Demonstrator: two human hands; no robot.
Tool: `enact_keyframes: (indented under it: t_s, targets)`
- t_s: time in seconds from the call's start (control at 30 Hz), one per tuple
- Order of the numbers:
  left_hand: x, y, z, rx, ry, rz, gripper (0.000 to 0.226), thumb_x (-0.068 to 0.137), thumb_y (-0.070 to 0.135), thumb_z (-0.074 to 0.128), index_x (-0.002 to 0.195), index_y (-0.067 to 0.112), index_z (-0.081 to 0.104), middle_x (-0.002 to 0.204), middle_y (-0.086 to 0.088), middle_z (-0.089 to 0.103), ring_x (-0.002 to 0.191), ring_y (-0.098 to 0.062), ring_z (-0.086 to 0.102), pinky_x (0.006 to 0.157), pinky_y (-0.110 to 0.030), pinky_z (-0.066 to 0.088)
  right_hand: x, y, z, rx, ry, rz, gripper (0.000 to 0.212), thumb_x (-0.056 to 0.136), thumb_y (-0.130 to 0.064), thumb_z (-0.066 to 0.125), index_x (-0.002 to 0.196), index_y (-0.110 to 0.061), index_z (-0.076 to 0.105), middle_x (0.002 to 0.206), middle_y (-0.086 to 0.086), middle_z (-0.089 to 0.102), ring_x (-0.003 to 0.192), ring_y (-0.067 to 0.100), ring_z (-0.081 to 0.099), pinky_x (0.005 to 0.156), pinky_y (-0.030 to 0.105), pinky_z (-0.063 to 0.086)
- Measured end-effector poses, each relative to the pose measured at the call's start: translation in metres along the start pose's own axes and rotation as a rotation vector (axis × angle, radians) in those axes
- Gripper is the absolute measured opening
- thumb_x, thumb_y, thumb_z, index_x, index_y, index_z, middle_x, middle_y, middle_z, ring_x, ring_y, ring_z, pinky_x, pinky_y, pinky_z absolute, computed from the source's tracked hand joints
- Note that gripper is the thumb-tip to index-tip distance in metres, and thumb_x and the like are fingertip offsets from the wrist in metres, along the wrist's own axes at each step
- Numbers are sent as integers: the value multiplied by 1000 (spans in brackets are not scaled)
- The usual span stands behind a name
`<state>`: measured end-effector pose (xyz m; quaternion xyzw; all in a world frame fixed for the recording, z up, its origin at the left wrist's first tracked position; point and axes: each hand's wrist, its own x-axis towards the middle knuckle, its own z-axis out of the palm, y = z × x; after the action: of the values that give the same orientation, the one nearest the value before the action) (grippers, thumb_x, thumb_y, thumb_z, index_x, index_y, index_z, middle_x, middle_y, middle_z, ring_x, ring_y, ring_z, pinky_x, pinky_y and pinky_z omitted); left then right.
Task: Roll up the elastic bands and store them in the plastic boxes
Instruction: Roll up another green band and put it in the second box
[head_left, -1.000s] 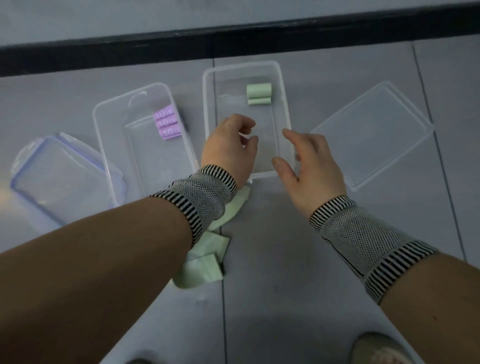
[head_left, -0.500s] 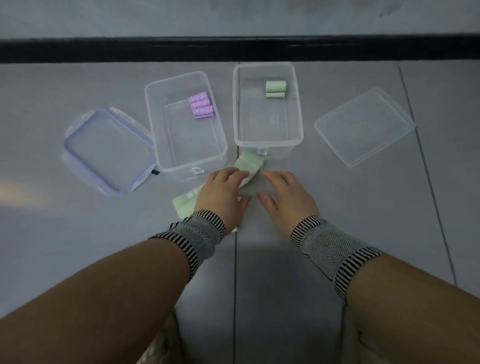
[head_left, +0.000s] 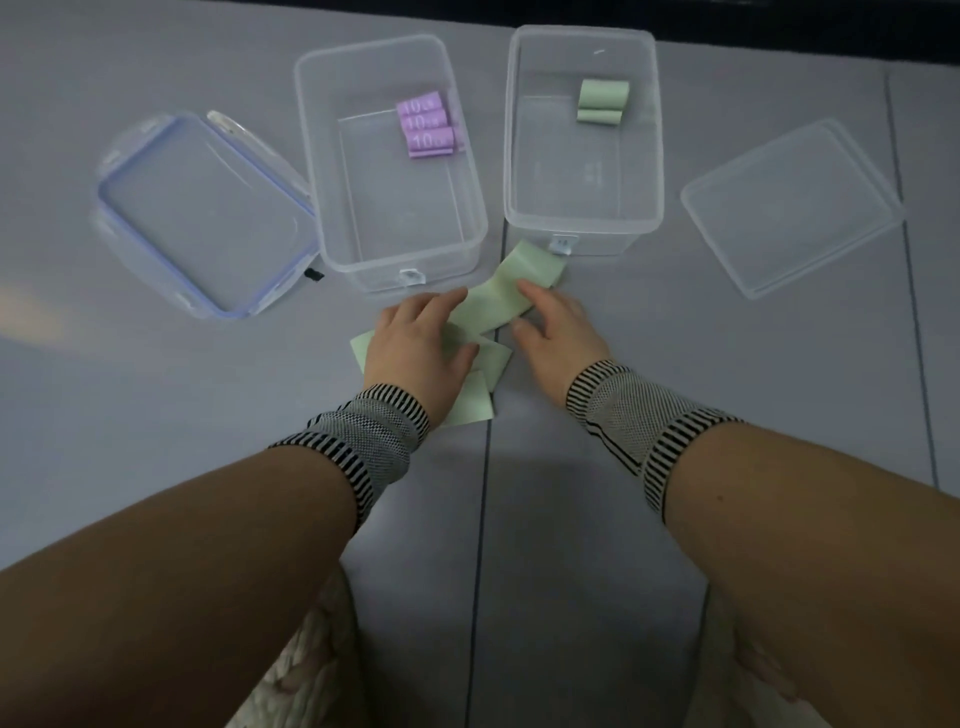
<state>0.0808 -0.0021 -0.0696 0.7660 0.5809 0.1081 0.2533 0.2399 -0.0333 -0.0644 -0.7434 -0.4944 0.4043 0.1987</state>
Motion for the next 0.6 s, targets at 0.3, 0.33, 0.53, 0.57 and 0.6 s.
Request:
enact_keyframes:
  t_s: [0.3, 0.33, 0.53, 0.57, 0.6]
  targets:
    - [-9, 8, -13, -30, 30, -24, 54, 82, 36, 64, 133, 26, 49, 131, 2, 55, 123, -25, 41, 102, -39, 36, -17, -28, -6, 143, 4, -88, 40, 97, -14, 46, 136, -10, 49, 140, 5, 45, 126, 17, 44, 109, 22, 29]
    - [-11, 13, -18, -60, 36, -7, 56, 82, 36, 65, 134, 24, 49, 131, 1, 56, 123, -25, 42, 102, -37, 36, -28, -33, -11, 180, -5, -119, 38, 97, -10, 46, 134, -9, 51, 136, 4, 47, 124, 15, 45, 107, 17, 29]
    - [-34, 55, -66, -200, -42, 52, 66, 81, 31, 69, 139, 20, 40, 130, -3, 55, 117, -21, 50, 94, -21, 33, -89, -59, -48, 230, -104, -250, 30, 94, 2, 48, 120, -3, 62, 112, 0, 56, 108, 10, 51, 92, 2, 33]
    - [-37, 61, -76, -210, -68, 55, 63, 80, 31, 70, 136, 20, 43, 125, -4, 58, 113, -21, 53, 90, -21, 36, -96, -62, -53, 198, -105, -273, 30, 94, 1, 49, 119, -4, 63, 112, 0, 57, 108, 11, 52, 94, 5, 34]
    - [-40, 66, -87, -221, -94, 56, 59, 79, 30, 71, 131, 19, 46, 119, -3, 61, 109, -21, 56, 91, -23, 40, -103, -65, -60, 151, -106, -291, 29, 94, -2, 50, 119, -5, 64, 114, 2, 58, 110, 12, 53, 96, 9, 35]
